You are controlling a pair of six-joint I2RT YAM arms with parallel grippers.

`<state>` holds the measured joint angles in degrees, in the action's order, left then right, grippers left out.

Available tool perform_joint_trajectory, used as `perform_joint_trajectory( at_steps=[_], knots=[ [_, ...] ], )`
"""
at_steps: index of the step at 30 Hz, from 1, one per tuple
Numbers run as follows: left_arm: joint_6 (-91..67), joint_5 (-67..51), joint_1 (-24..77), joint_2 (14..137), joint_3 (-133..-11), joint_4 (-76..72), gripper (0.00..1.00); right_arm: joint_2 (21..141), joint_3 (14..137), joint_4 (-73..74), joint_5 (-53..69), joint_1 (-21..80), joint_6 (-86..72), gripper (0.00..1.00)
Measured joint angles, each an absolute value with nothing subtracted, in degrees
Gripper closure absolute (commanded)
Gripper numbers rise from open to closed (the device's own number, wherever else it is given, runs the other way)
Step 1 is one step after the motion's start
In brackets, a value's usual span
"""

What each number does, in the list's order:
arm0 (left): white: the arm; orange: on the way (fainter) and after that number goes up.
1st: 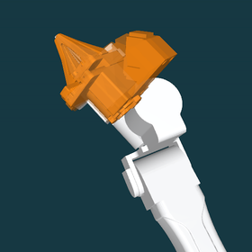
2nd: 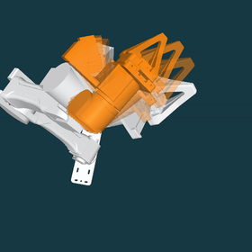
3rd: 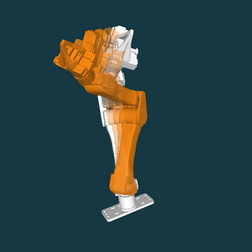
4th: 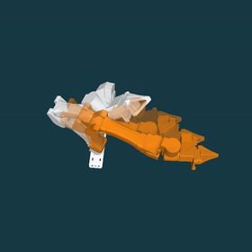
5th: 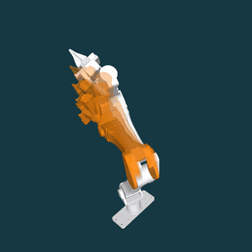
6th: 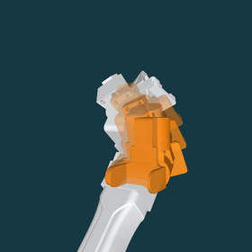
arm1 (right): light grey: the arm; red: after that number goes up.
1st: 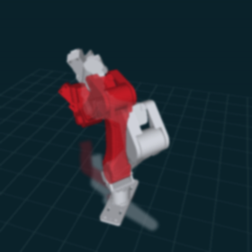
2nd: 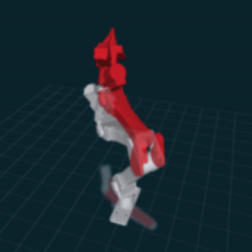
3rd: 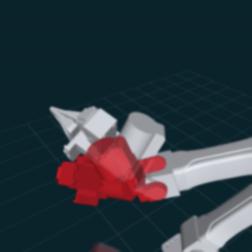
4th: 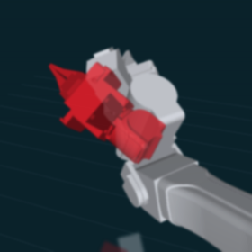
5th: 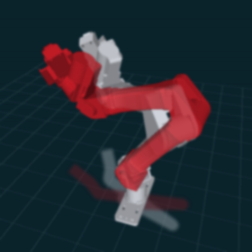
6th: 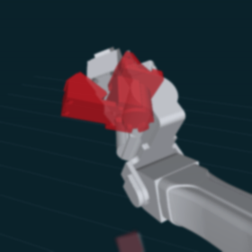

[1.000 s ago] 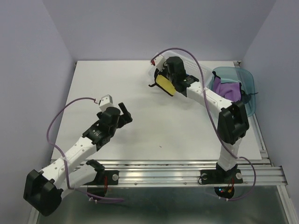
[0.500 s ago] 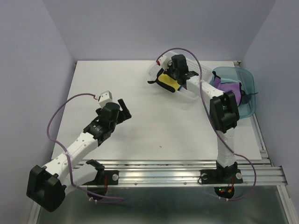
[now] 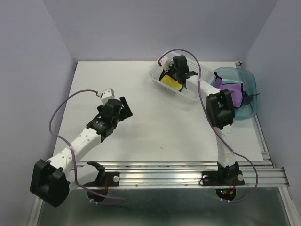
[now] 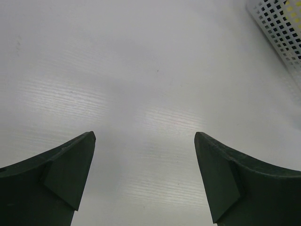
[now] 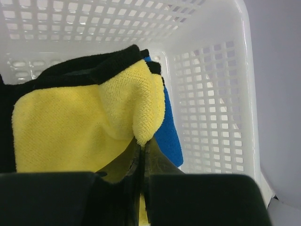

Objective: Fold and stack the towels
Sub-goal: Neatly place the folded towel into the bin

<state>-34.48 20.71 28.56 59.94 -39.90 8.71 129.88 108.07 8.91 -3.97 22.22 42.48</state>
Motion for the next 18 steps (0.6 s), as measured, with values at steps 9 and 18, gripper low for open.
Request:
perform_joint_trajectory(
  at_steps=[9, 18],
  knots=[
    [-33.8, 19.5, 27.5, 63.3, -40.9, 7.9, 0.01, 133.3, 110.7, 8.5, -4.0, 20.8, 42.5, 0.99],
    [-33.4, 18.3, 27.2, 64.7, -41.3, 6.8, 0.01, 136.3, 112.5, 8.1, -4.4, 20.1, 42.1, 0.73]
  ],
)
